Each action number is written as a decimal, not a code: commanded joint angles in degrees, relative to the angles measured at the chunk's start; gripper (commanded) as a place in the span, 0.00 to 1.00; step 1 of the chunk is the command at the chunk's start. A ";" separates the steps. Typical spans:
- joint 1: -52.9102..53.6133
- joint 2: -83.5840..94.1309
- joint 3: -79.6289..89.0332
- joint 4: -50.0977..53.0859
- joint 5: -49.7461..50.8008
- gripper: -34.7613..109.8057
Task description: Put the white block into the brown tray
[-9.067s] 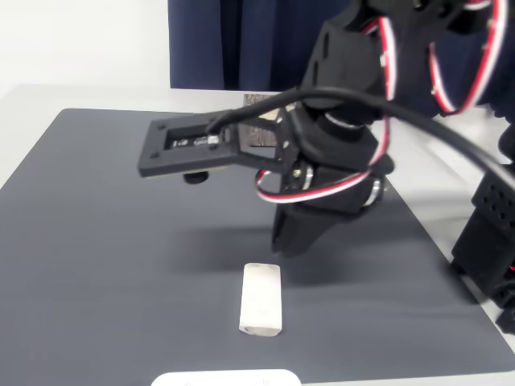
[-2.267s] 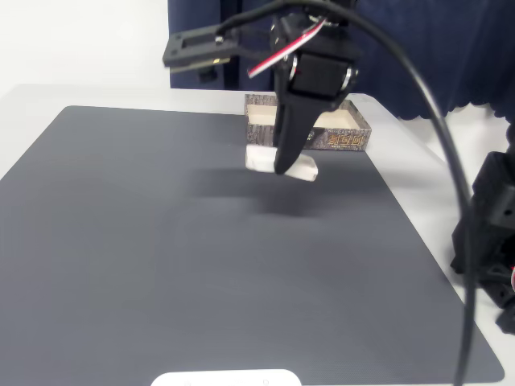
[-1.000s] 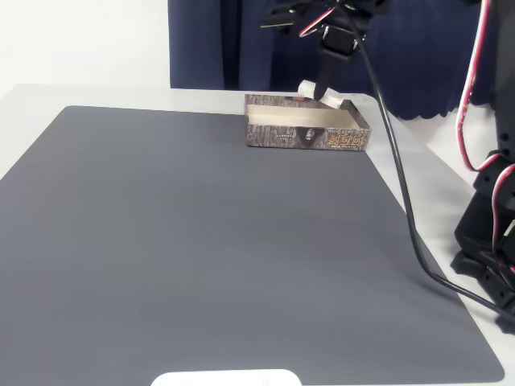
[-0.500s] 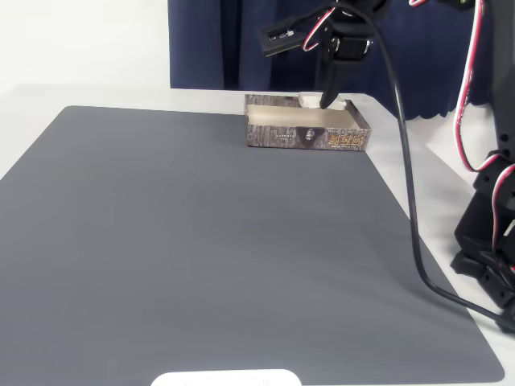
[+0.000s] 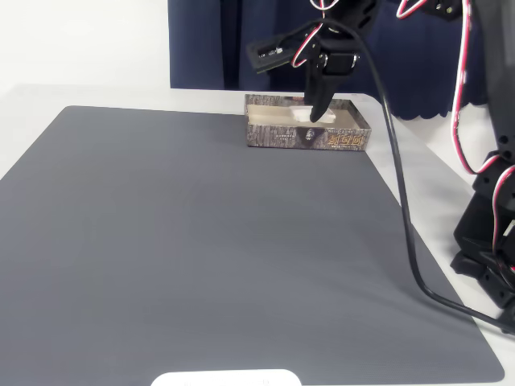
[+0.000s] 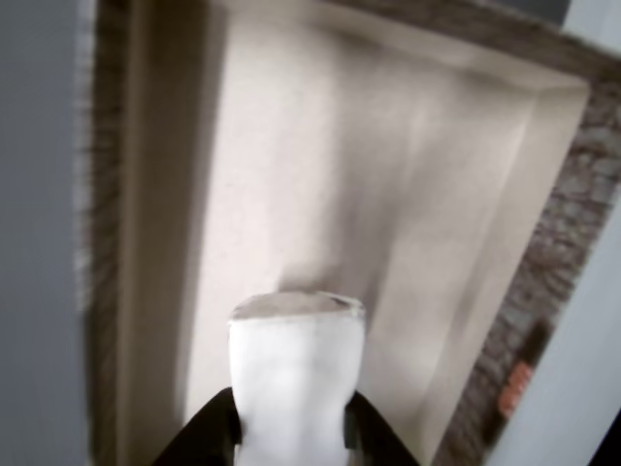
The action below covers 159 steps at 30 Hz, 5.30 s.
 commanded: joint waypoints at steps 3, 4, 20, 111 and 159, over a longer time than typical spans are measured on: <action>-0.70 -1.14 -4.22 -1.85 -0.35 0.32; -0.70 -1.32 -4.39 -1.85 -0.35 0.33; 1.23 -3.16 -6.33 -2.90 1.14 0.48; -69.35 134.82 130.96 -7.29 72.60 0.24; -70.22 134.91 130.96 1.58 75.67 0.24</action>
